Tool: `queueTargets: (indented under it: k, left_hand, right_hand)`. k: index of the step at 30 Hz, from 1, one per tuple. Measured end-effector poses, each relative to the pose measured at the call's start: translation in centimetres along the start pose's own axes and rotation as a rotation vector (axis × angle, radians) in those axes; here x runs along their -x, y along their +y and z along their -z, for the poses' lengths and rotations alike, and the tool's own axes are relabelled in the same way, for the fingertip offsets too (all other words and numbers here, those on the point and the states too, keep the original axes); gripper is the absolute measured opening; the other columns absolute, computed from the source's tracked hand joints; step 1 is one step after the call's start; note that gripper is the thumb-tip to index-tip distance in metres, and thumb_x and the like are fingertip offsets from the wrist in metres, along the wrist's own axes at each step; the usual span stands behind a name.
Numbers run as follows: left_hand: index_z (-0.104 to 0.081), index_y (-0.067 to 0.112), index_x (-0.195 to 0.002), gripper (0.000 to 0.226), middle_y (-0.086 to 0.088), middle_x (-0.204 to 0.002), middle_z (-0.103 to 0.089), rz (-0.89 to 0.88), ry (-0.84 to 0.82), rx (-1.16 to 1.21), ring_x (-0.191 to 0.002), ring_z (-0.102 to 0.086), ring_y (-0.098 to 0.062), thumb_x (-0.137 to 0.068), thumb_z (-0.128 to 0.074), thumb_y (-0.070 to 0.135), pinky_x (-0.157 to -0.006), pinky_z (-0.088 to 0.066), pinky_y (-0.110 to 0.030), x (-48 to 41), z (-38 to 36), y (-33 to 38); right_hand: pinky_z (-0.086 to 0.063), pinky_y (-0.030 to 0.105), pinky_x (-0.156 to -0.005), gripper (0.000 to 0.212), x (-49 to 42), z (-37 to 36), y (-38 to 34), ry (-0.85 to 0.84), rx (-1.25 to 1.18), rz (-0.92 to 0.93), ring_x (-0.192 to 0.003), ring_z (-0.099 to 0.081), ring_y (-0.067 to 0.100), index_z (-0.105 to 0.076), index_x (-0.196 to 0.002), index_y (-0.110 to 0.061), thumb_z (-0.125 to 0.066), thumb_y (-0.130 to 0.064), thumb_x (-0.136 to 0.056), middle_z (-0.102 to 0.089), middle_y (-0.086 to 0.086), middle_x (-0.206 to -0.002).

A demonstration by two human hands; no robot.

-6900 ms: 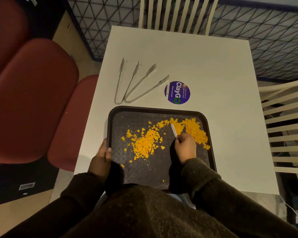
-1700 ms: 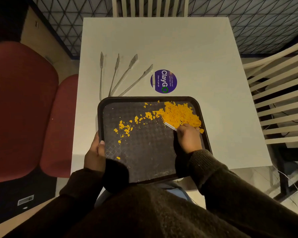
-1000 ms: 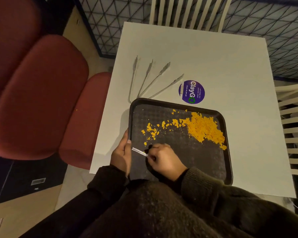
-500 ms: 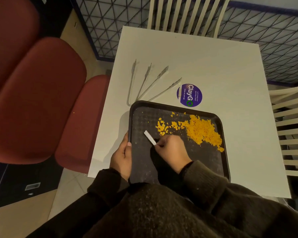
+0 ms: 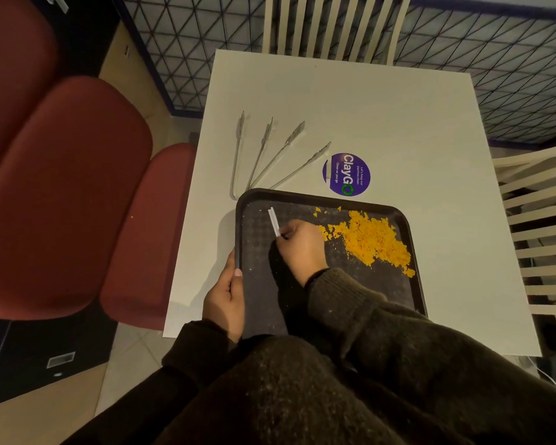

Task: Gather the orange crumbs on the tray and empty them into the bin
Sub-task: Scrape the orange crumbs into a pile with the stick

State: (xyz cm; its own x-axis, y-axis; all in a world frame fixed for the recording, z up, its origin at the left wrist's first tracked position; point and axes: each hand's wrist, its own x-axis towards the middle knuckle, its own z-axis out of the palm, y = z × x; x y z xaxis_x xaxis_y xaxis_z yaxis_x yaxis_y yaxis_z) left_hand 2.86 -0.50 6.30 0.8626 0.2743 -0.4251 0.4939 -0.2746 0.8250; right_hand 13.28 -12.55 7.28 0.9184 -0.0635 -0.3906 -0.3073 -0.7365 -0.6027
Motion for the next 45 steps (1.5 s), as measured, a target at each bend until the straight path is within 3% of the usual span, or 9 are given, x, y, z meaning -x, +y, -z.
queueTargets:
  k: [5,8,12,15,20,27,35,42,45]
  left_hand:
    - [-0.03,0.039,-0.139,0.043,0.023,-0.119,-0.04,0.026,-0.006,0.006,-0.108,-0.04,-0.001,-0.097,-0.027,0.037,-0.096,-0.028,-0.015,0.0,-0.1,0.0]
    - [-0.027,0.043,-0.139,0.044,0.024,-0.12,-0.04,0.028,-0.057,0.013,-0.109,-0.039,-0.001,-0.096,-0.025,0.041,-0.096,-0.028,-0.017,-0.2,0.3,0.2]
    - [-0.029,0.042,-0.138,0.042,0.024,-0.121,-0.04,0.028,-0.038,0.002,-0.111,-0.039,0.0,-0.097,-0.026,0.038,-0.095,-0.028,-0.014,-0.2,0.3,0.1]
    - [-0.032,0.037,-0.138,0.041,0.022,-0.119,-0.042,0.005,0.02,-0.043,-0.11,-0.039,0.0,-0.097,-0.029,0.032,-0.095,-0.029,-0.015,-0.2,0.1,0.0]
    - [-0.035,0.042,-0.135,0.04,0.022,-0.113,-0.046,0.002,0.065,-0.059,-0.104,-0.046,-0.003,-0.096,-0.031,0.034,-0.09,-0.033,-0.018,-0.4,-0.1,-0.2]
    - [-0.028,0.04,-0.139,0.043,0.024,-0.117,-0.04,0.003,-0.04,-0.07,-0.107,-0.038,0.0,-0.097,-0.026,0.036,-0.094,-0.028,-0.014,-0.5,0.4,0.6]
    - [-0.028,0.04,-0.14,0.043,0.025,-0.116,-0.042,0.007,-0.043,-0.047,-0.105,-0.041,0.0,-0.097,-0.026,0.036,-0.096,-0.028,-0.013,-0.6,0.3,0.5]
    - [-0.027,0.046,-0.138,0.043,0.027,-0.119,-0.041,0.012,-0.069,-0.026,-0.106,-0.041,0.002,-0.096,-0.024,0.042,-0.077,-0.028,-0.001,-1.3,0.4,0.3]
    - [-0.028,0.048,-0.137,0.041,0.026,-0.12,-0.043,-0.007,-0.061,-0.035,-0.107,-0.043,0.001,-0.096,-0.025,0.041,-0.088,-0.033,-0.013,-1.4,0.5,0.2]
  right_hand:
    - [-0.049,0.031,-0.083,0.02,-0.8,1.4,1.6,0.06,0.04,-0.137,-0.095,-0.064,0.026,-0.068,-0.103,-0.007,-0.061,-0.009,-0.085,-0.069,0.013,-0.103]
    - [-0.051,0.032,-0.085,0.025,-0.4,1.1,0.7,0.067,-0.028,-0.041,-0.095,-0.065,0.025,-0.066,-0.108,-0.008,-0.063,-0.008,-0.083,-0.07,0.012,-0.102]
    - [-0.047,0.024,-0.076,0.023,1.1,-0.9,-1.7,-0.007,-0.025,0.151,-0.09,-0.066,0.022,-0.067,-0.105,-0.01,-0.062,-0.006,-0.083,-0.071,0.01,-0.097]
    - [-0.054,0.03,-0.084,0.025,1.1,-2.2,-2.6,-0.037,-0.035,0.183,-0.093,-0.067,0.023,-0.066,-0.108,-0.009,-0.06,-0.005,-0.084,-0.071,0.01,-0.101]
    - [-0.052,0.035,-0.092,0.025,-1.0,-1.6,-2.7,0.009,-0.027,0.098,-0.098,-0.065,0.024,-0.066,-0.111,-0.008,-0.059,-0.008,-0.087,-0.07,0.012,-0.107]
    - [-0.048,0.036,-0.094,0.025,-2.7,0.2,0.7,0.071,0.075,-0.03,-0.104,-0.063,0.028,-0.067,-0.11,-0.006,-0.057,-0.01,-0.088,-0.069,0.014,-0.111]
    - [-0.048,0.033,-0.079,0.024,-3.6,3.0,4.9,0.207,0.058,-0.192,-0.096,-0.062,0.033,-0.067,-0.106,-0.001,-0.058,-0.007,-0.084,-0.069,0.018,-0.106]
    - [-0.046,0.028,-0.087,0.026,0.3,0.9,1.3,0.042,-0.035,0.118,-0.097,-0.065,0.022,-0.066,-0.112,-0.012,-0.058,-0.009,-0.088,-0.071,0.009,-0.105]
    - [-0.045,0.041,-0.096,0.029,2.8,-0.9,1.2,-0.015,0.111,0.358,-0.094,-0.063,0.027,-0.064,-0.112,-0.013,-0.056,-0.007,-0.085,-0.07,0.011,-0.1]
